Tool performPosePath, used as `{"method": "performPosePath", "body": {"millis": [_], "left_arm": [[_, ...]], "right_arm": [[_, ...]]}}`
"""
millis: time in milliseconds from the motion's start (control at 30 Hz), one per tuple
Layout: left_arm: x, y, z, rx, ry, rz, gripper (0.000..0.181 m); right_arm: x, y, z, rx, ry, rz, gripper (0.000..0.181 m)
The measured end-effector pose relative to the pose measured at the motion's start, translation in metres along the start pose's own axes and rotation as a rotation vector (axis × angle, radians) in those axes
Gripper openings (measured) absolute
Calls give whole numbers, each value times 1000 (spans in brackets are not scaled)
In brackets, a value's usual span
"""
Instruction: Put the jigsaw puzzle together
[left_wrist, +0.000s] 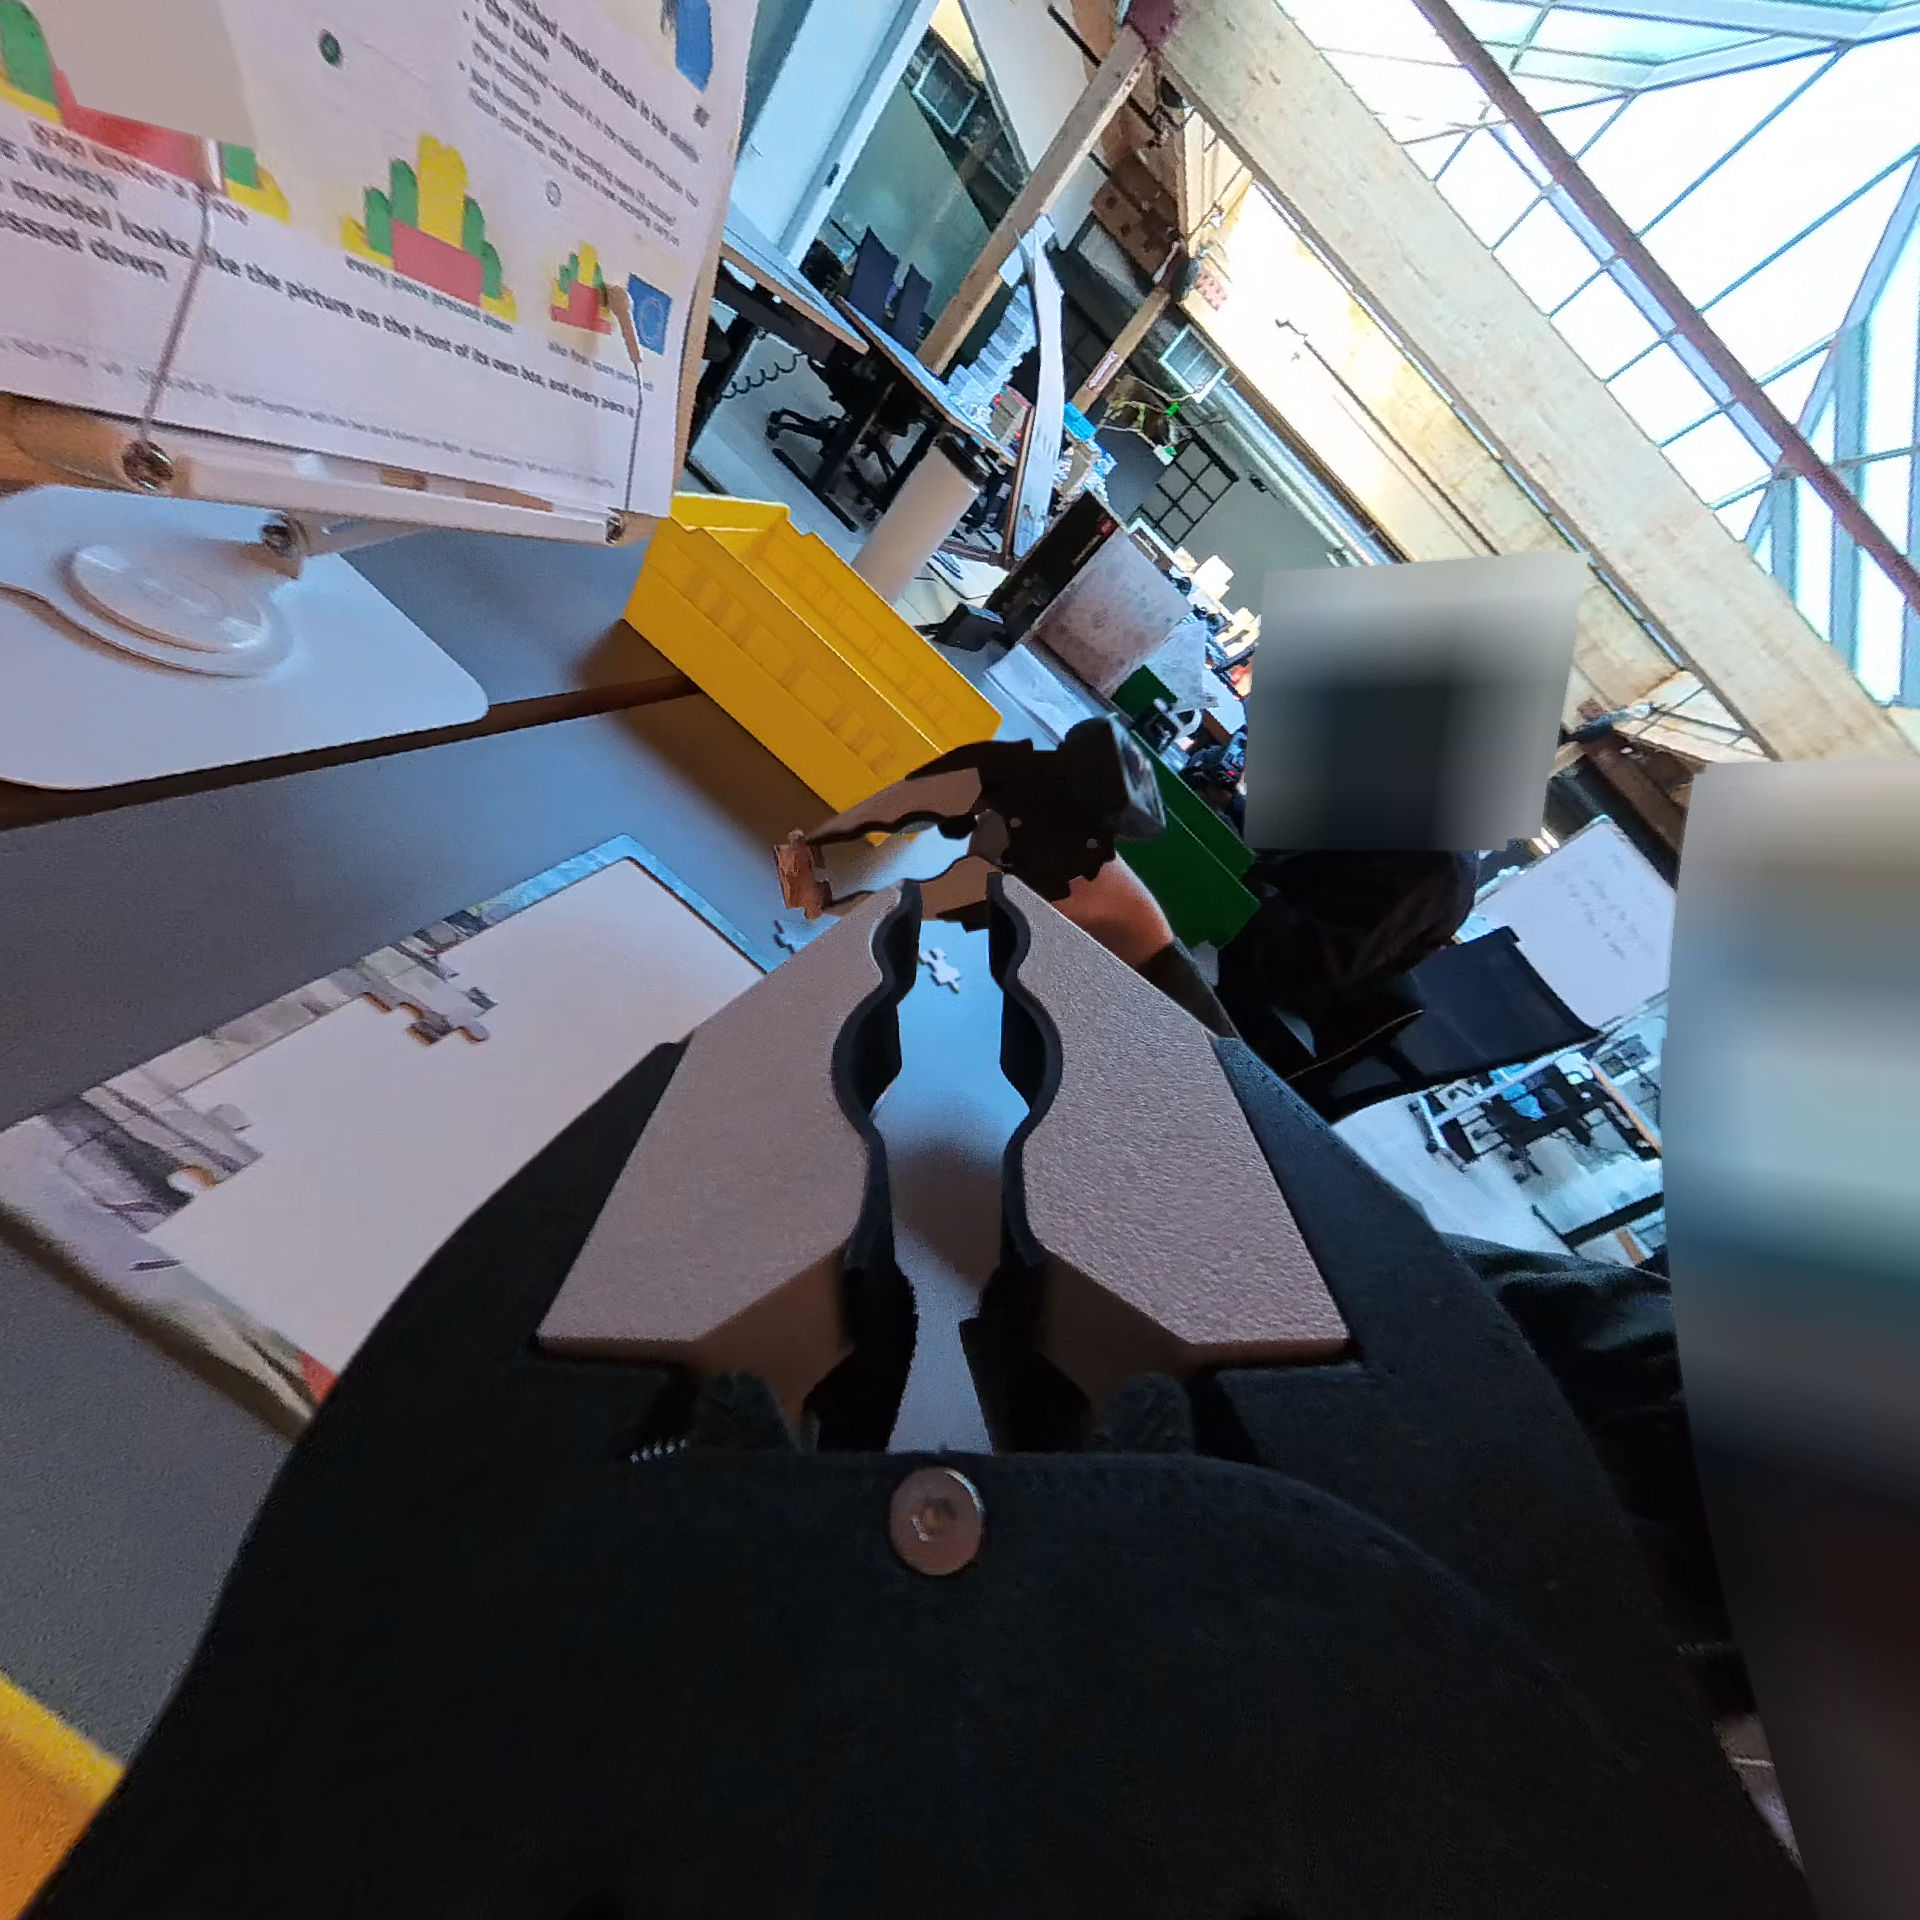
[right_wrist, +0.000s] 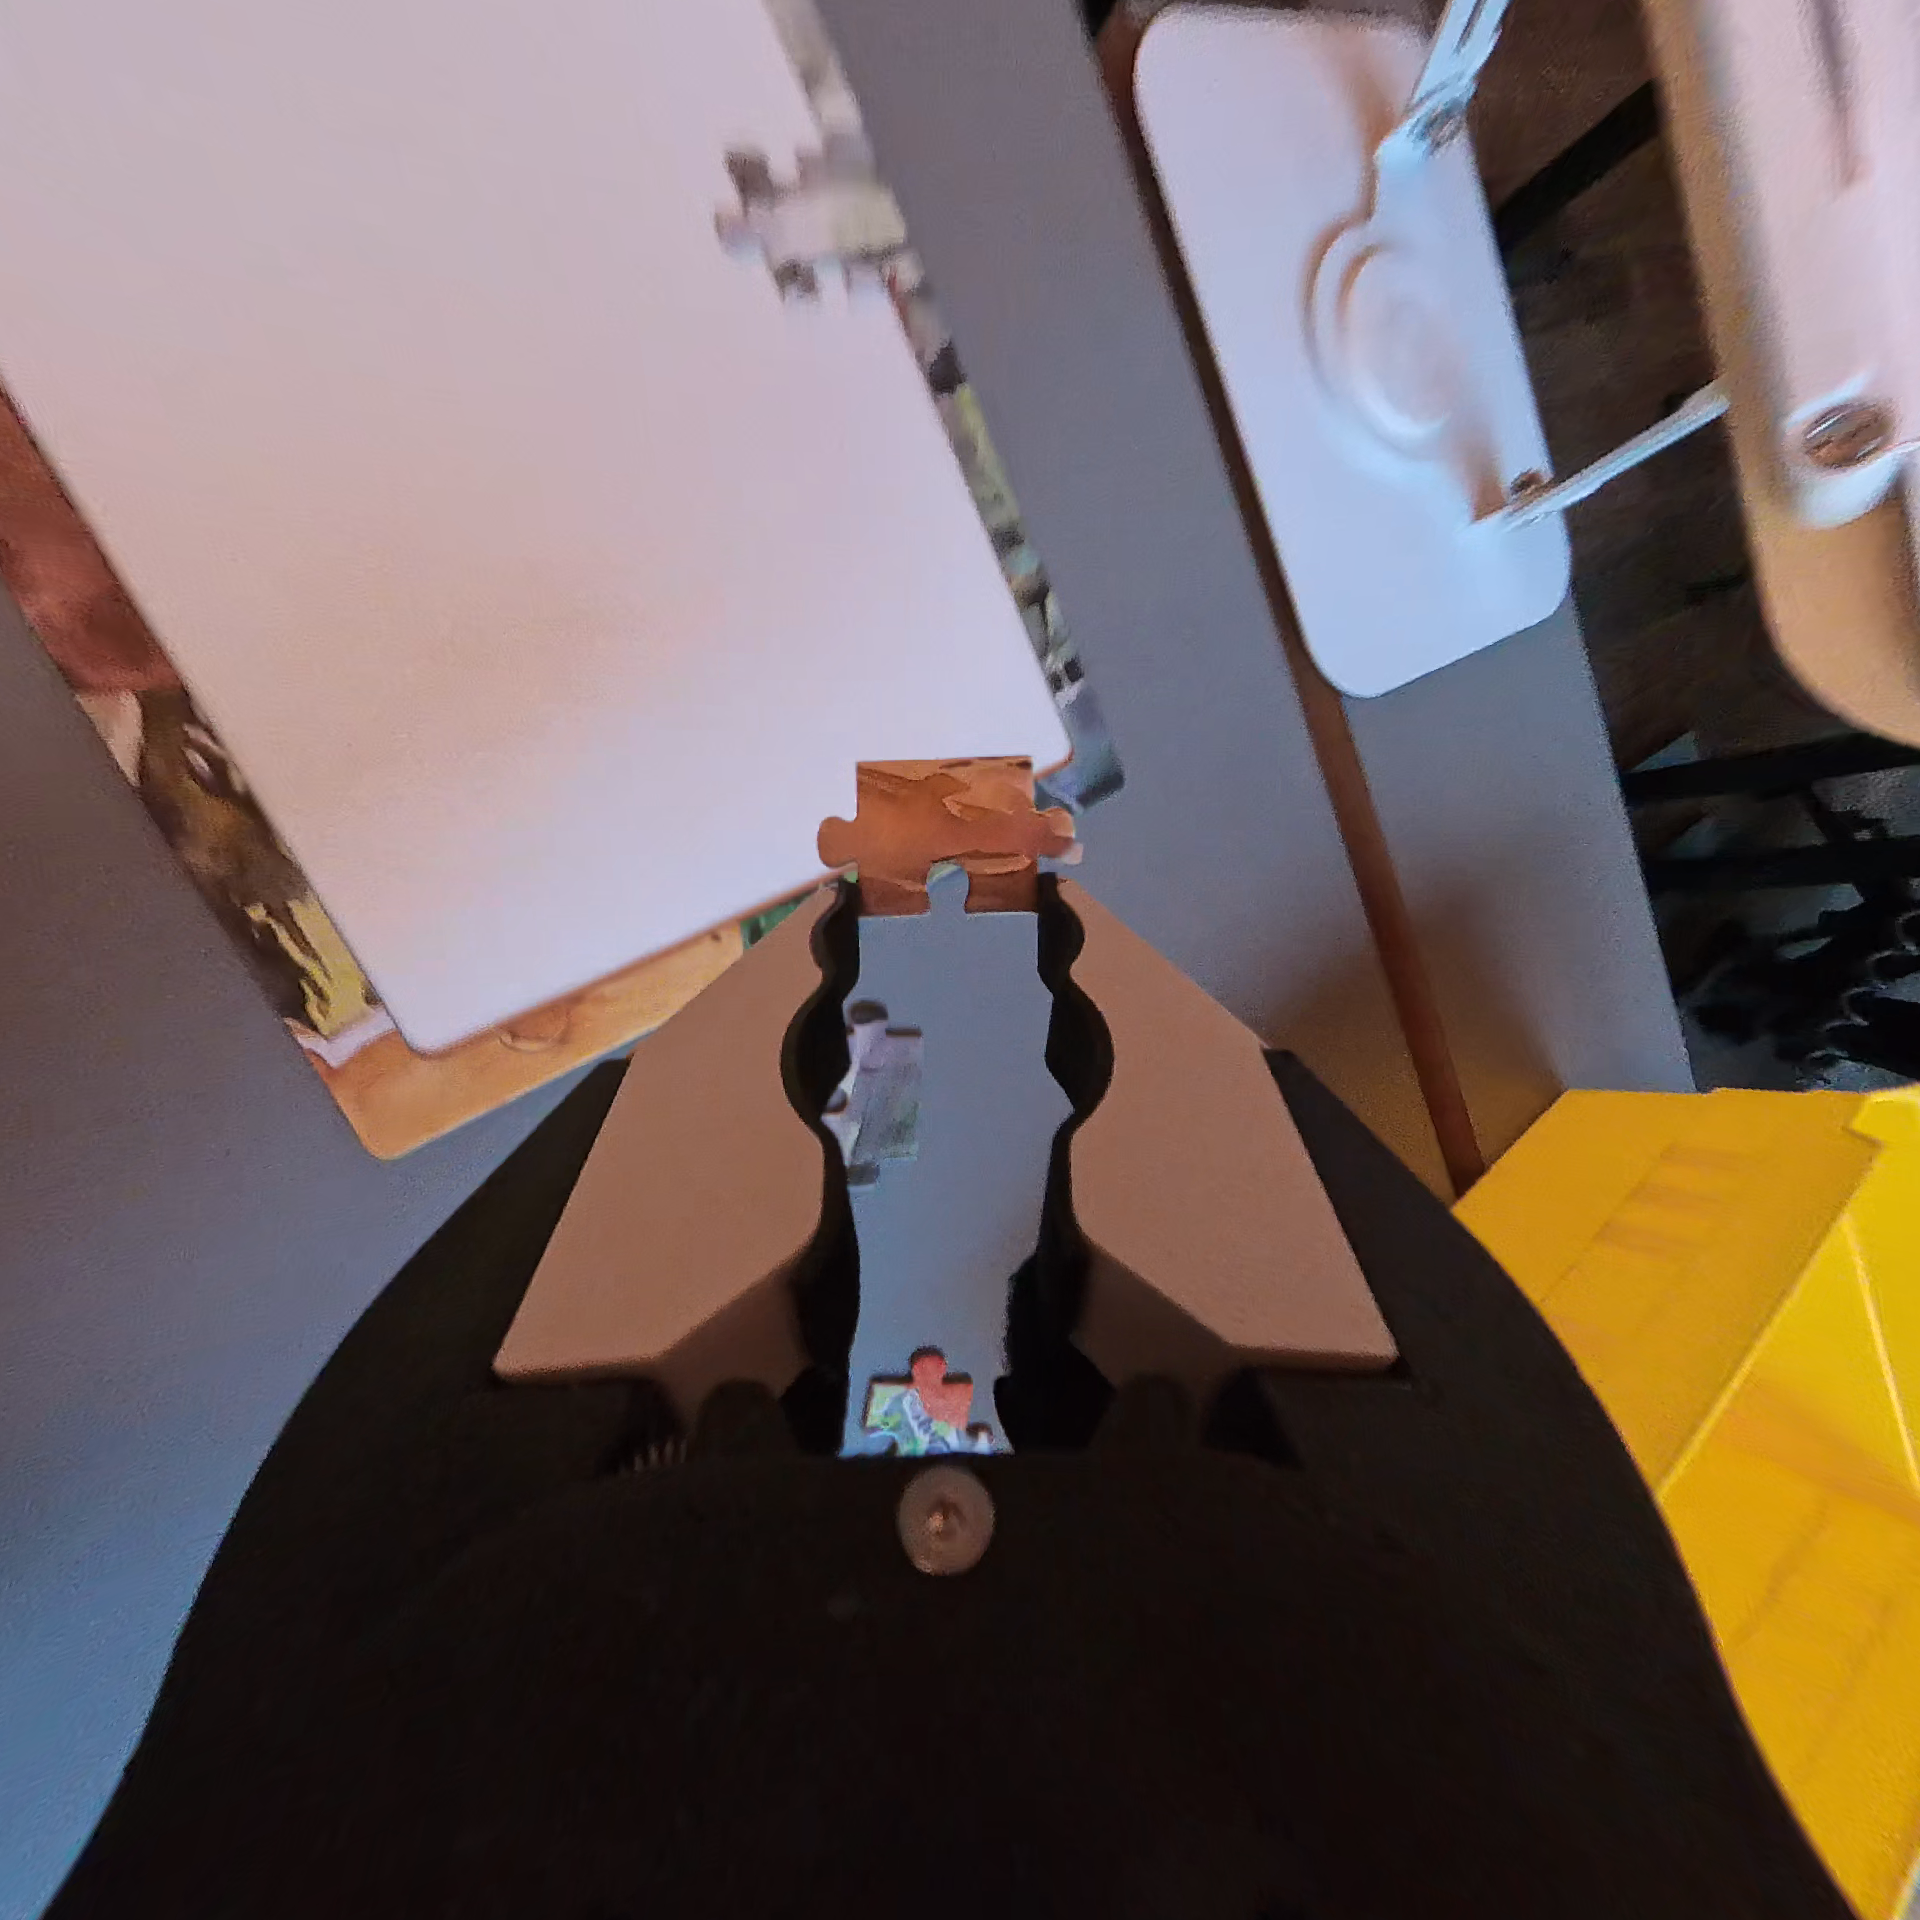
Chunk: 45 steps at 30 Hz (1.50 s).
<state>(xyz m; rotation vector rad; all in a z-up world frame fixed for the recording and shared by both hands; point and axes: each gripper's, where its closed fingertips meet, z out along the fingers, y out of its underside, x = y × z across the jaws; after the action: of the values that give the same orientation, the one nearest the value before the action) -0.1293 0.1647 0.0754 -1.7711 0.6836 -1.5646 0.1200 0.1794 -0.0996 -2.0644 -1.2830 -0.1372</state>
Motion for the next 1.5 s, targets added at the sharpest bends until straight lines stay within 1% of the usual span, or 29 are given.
{"method": "performPosePath", "body": {"millis": [100,167,200,267,333,400,467,533,600,700,800,867,933,1033,1100,1133,1167,1233,1300,1333,1367,1433,1500], "left_arm": [[-1,-4,-7,10,-18,15,10],[-1,-5,-7,18,-15,7,10],[-3,-4,-6,22,-15,-1,10],[-8,-1,2,33,-25,-23,16],[-15,6,16,42,-39,-53,28],[-20,11,32,77,-38,-90,46],[-17,16,44,113,-4,-108,50],[-12,20,52,128,25,-97,51],[-6,20,55,132,50,-70,48],[-2,24,56,100,53,-39,34],[4,26,58,88,97,-40,23],[7,30,58,65,126,-46,0],[4,35,57,6,110,-60,0],[-6,50,51,-155,41,-61,0],[-19,72,43,-333,-45,-38,0],[-25,84,38,-421,-85,-15,0],[-29,98,33,-511,-113,-1,0],[-27,118,27,-636,-97,-3,0],[-25,130,25,-701,-83,-10,0],[-26,133,25,-719,-89,-2,0],[-28,136,24,-737,-98,9,0],[-29,142,23,-779,-105,29,0],[-29,142,23,-774,-102,30,0]], "right_arm": [[2,12,10,-43,18,-17,34],[8,9,11,-38,49,2,34],[12,2,9,-12,74,19,34],[20,-31,-3,122,123,65,34],[29,-81,-28,338,205,111,34],[29,-129,-56,552,272,148,34],[18,-166,-75,690,322,155,34],[0,-192,-82,748,347,127,33],[-16,-209,-84,774,349,107,33],[-33,-224,-86,816,324,101,33],[-42,-229,-83,829,305,97,33],[-46,-231,-80,835,303,77,33],[-50,-230,-75,809,285,9,34],[-64,-217,-64,695,175,-177,37],[-75,-200,-55,604,99,-281,55],[-80,-193,-48,562,76,-318,58],[-85,-190,-44,553,69,-354,60],[-103,-191,-35,561,29,-423,59],[-123,-191,-23,532,-29,-469,57],[-130,-190,-17,514,-51,-488,52],[-134,-189,-13,496,-56,-506,43],[-135,-187,-9,472,-43,-527,33],[-135,-186,-9,469,-56,-505,33]]}}
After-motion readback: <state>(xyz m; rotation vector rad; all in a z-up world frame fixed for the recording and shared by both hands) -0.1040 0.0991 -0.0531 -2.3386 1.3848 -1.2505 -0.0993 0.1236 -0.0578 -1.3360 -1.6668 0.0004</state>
